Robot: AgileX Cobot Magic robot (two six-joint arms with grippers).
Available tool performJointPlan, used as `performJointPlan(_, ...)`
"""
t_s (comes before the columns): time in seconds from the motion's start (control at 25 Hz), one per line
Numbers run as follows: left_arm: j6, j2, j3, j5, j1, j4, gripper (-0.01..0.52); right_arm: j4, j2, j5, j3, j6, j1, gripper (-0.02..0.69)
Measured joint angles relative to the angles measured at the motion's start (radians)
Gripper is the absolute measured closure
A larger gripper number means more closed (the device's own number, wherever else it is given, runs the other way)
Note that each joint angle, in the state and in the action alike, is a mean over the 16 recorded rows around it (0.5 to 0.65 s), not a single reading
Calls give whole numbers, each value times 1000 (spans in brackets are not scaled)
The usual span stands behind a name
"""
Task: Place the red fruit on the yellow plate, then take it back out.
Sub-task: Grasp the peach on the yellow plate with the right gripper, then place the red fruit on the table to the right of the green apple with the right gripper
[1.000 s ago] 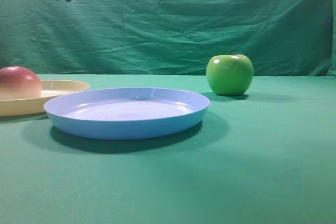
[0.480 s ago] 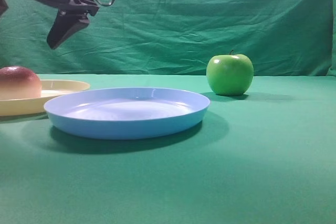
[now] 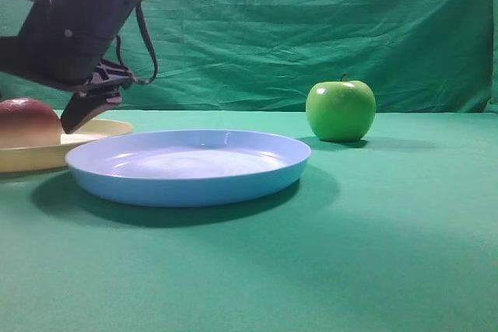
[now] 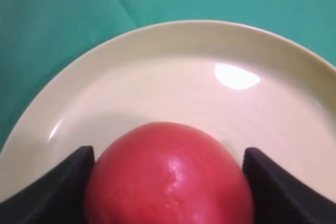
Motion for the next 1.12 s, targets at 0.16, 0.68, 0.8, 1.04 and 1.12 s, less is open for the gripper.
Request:
performJointPlan(0.16,0,0,0,0,0,0,514,-53,-43,69,-2,36,-22,375)
performJointPlan(0.68,0,0,0,0,0,0,514,-235,-323,289,94,212,-146,453)
performJointPlan(0.8,0,0,0,0,0,0,514,-246,-410,289,187,236,-182,457)
performJointPlan(1.04,0,0,0,0,0,0,514,-250,-608,212,471,271,-268,458)
performJointPlan(1.12,0,0,0,0,0,0,514,-250,-675,172,582,283,-303,458)
